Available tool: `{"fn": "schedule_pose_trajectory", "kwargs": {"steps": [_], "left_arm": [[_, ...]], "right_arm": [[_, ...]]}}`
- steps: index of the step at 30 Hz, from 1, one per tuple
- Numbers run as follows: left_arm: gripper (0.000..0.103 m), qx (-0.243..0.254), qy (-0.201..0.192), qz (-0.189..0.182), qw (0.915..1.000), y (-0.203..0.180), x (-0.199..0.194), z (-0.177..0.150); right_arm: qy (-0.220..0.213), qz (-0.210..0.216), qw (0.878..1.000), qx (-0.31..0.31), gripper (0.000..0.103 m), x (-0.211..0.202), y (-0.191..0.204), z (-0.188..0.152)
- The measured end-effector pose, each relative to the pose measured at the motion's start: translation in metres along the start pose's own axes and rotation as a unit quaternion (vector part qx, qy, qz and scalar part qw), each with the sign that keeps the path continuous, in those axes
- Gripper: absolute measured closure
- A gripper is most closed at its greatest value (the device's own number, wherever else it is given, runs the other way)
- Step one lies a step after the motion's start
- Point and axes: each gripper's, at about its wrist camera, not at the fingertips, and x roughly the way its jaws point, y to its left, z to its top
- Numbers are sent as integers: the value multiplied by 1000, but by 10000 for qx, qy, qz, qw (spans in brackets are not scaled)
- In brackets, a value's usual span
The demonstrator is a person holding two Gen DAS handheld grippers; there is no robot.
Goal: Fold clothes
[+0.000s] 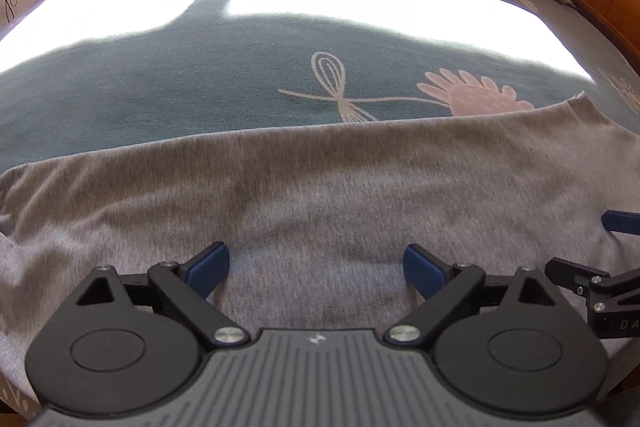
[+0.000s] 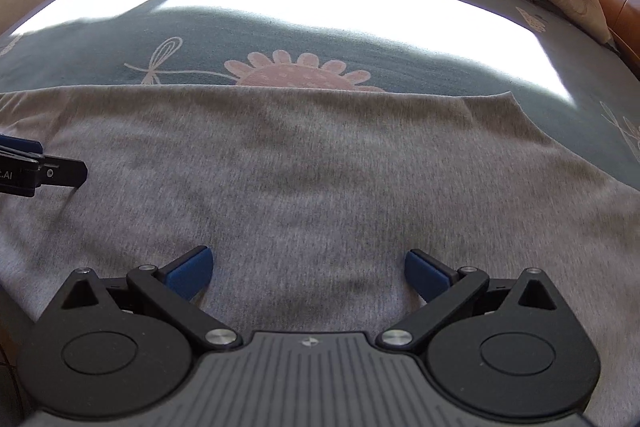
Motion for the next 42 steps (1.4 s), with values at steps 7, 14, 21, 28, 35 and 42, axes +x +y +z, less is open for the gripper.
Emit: {"fn": "schedule_pose_trajectory", "kwargs": {"steps": [7, 14, 21, 28, 35, 42], "left_arm": [[1, -333, -134, 124, 9993, -4, 0, -6], [1, -306, -945, 186, 9949, -6, -6, -29], [1, -902, -2063, -304, 9739, 15, -36, -74], [1, -801, -2701, -1000, 9543, 28, -66, -79], [1, 382, -2537, -189, 9663, 5, -46, -77], [1, -460, -2350, -545, 9694, 39, -41, -71]], "right_arm": [[-543, 64, 9985, 42, 0, -3, -3, -18], [-1077, 325, 9935, -179, 0, -9, -10, -34], [-2092, 173, 9777, -31, 0, -61, -23, -65], [-2021, -552, 9757, 649, 0, -83, -35, -93], [-1899, -516, 9743, 1095, 0, -86, -30, -104], [-1768, -398, 9830, 309, 0, -66, 27, -91]]}}
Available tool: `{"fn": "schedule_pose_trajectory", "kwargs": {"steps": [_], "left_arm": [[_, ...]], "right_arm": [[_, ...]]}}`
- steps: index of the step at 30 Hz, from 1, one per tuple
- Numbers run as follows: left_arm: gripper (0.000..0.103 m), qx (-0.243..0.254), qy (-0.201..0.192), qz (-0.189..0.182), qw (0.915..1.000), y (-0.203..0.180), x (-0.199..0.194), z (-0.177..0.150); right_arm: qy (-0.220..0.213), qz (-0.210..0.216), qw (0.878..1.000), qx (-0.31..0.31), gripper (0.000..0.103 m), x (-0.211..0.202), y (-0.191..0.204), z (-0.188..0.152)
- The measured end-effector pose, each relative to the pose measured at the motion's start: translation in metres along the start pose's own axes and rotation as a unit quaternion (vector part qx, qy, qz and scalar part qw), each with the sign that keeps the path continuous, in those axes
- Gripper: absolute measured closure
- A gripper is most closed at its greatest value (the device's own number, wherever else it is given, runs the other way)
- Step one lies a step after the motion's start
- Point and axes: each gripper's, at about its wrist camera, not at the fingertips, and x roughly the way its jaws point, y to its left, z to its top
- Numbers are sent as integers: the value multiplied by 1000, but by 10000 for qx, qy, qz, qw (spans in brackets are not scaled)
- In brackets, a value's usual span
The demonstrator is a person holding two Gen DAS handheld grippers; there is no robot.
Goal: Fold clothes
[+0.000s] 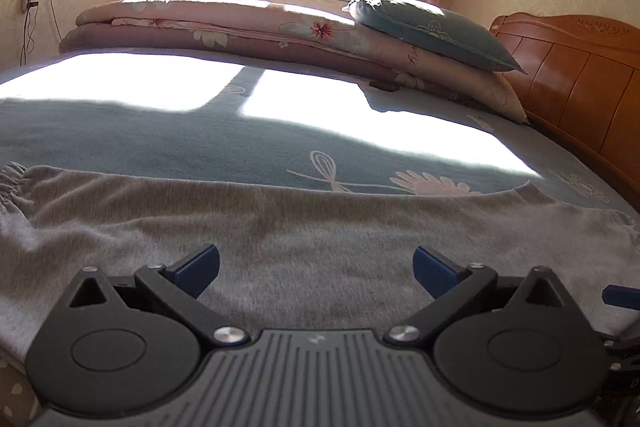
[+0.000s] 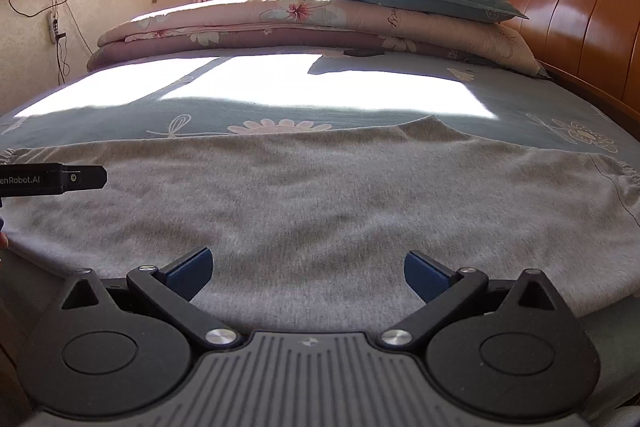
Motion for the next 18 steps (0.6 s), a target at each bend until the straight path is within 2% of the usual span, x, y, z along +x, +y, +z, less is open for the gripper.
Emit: {"fn": "schedule_pose_trajectory", "kwargs": {"steps": [4, 7, 9, 12, 14, 16, 18], "left_arm": [[1, -308, -203, 368, 9986, 26, -4, 9], [1, -632, -155, 674, 9956, 52, 3, 19], [1, -1204, -12, 854, 9890, 72, 10, 19], [1, -1905, 142, 641, 9795, 92, 14, 14], [1, -1944, 132, 590, 9791, 95, 14, 13], [1, -1843, 174, 661, 9805, 93, 14, 11], [1, -1694, 260, 780, 9821, 90, 17, 11]], "right_arm": [[269, 161, 9981, -530, 0, 14, 30, 10], [32, 473, 9959, -764, 0, 9, 43, 24], [101, 660, 9953, -702, 0, 19, 47, 38], [474, 631, 9952, -585, 0, 43, 52, 43], [661, 556, 9946, -567, 0, 53, 55, 37], [605, 537, 9954, -518, 0, 54, 55, 25], [364, 538, 9967, -484, 0, 50, 54, 13]]}}
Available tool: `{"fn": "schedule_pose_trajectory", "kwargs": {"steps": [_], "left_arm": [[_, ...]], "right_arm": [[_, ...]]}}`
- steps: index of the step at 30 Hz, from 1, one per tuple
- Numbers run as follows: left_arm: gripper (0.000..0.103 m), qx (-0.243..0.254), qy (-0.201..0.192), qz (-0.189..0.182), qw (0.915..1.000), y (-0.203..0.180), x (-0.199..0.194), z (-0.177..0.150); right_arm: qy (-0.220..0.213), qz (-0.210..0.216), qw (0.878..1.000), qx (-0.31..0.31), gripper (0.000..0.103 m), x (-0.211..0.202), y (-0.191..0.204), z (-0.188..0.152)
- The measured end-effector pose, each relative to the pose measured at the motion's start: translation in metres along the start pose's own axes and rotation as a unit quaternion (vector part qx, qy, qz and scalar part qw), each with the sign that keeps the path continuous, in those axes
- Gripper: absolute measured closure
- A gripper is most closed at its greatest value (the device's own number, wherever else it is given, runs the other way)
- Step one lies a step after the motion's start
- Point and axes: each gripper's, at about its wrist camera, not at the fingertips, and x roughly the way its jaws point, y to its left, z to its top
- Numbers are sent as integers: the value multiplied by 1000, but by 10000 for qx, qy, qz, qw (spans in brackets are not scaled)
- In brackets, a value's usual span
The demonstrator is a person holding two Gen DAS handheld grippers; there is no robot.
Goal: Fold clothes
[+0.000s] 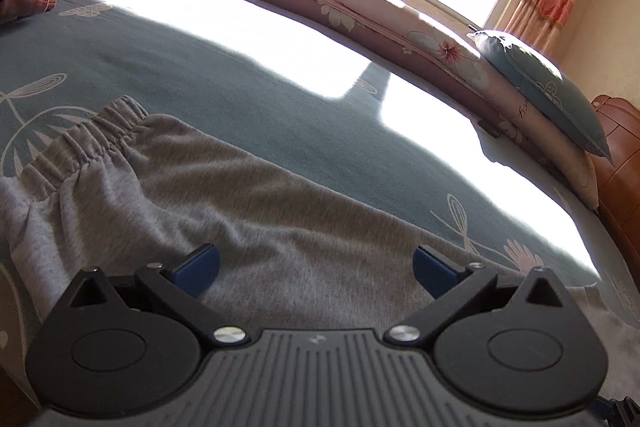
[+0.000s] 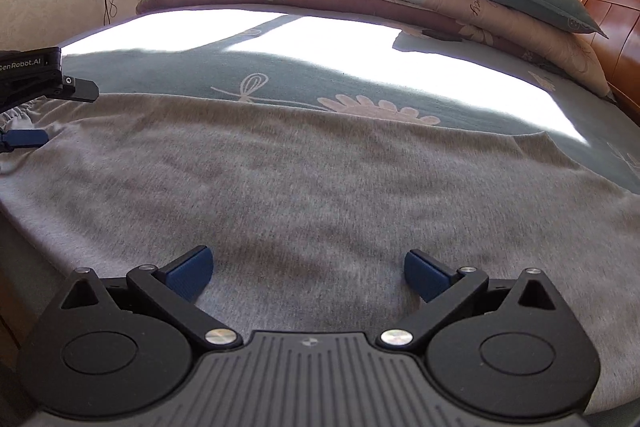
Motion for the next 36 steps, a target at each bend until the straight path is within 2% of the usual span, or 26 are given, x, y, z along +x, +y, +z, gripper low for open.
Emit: {"fn": "schedule_pose_trajectory", "kwargs": {"steps": [1, 5, 10, 13, 15, 19, 23, 25, 28, 31, 34, 36], "left_arm": [[1, 75, 6, 47, 10000, -2, 1, -1], [1, 387, 57, 245, 9989, -9, 0, -4], [1, 599, 86, 404, 9973, -16, 1, -6], [1, 726, 104, 462, 9962, -19, 1, -7], [1, 753, 108, 479, 9959, -20, 2, -7], [1, 743, 98, 496, 9960, -20, 2, -6], [1, 790, 97, 528, 9954, -20, 4, -6], [1, 829, 102, 570, 9949, -22, 5, -7], [1, 900, 103, 631, 9939, -24, 5, -8], [1, 971, 104, 642, 9931, -25, 6, -8], [1, 991, 99, 619, 9931, -25, 5, -8], [1, 1005, 106, 611, 9930, -24, 5, -8]], "right_arm": [[-88, -2, 10000, 13, 0, -2, 0, -4], [73, 92, 9999, -50, 0, -12, 1, -4], [-124, 230, 9997, -10, 0, -35, -6, -24], [-554, 42, 9984, -98, 0, -50, -15, -20], [-662, -180, 9975, -146, 0, -51, -28, -9], [-301, -479, 9980, 286, 0, -34, -65, -1], [101, -454, 9961, 750, 0, -29, -89, -25], [36, -404, 9964, 742, 0, -41, -90, -36], [-128, -383, 9961, 790, 0, -52, -99, -35], [-288, -714, 9932, 869, 0, -48, -116, -20], [-24, -945, 9877, 1244, 0, -31, -145, -13], [20, -838, 9880, 1299, 0, -32, -155, -20]]}}
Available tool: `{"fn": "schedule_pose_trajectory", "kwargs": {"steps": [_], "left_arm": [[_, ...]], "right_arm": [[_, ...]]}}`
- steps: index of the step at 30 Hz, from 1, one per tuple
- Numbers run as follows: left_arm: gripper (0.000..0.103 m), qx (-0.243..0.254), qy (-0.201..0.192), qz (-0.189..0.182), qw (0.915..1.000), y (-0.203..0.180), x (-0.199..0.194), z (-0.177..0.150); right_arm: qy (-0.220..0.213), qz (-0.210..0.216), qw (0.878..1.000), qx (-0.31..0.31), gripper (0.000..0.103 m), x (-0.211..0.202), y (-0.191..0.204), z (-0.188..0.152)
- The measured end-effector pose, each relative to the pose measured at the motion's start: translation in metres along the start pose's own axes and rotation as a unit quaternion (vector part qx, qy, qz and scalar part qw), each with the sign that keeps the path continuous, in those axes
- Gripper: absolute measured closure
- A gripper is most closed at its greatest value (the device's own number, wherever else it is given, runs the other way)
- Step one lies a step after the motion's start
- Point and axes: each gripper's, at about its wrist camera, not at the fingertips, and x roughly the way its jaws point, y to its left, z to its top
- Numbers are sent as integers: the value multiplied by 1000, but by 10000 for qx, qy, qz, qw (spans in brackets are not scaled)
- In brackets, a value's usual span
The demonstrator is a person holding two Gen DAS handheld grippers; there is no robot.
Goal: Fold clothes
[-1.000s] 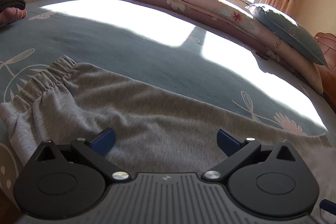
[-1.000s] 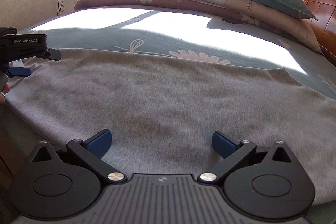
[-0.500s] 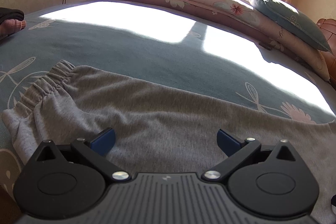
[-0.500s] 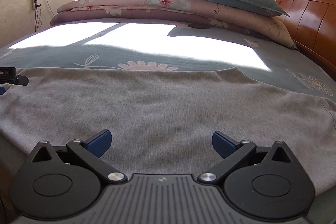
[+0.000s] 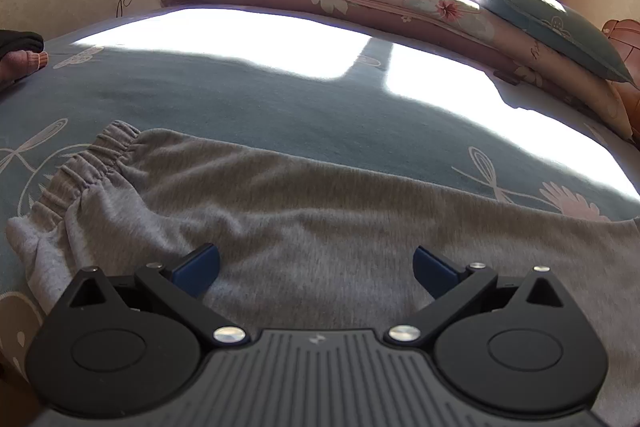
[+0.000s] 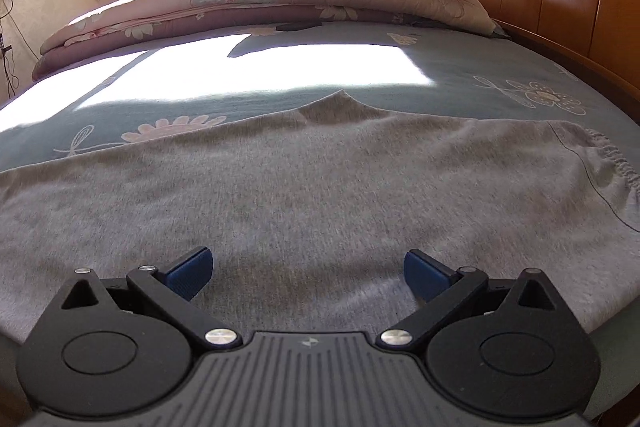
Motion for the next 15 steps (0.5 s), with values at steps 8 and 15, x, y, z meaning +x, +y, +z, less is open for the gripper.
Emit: {"fn": "schedule_pose_trajectory", "kwargs": {"steps": [8, 15], "left_arm": [[1, 68, 0, 65, 10000, -3, 1, -1], [1, 236, 11, 119, 9997, -5, 2, -3]], "right_arm": [[-219, -102, 9992, -306, 0, -24, -11, -15], [19, -256, 9991, 344, 0, -3, -56, 3]]}}
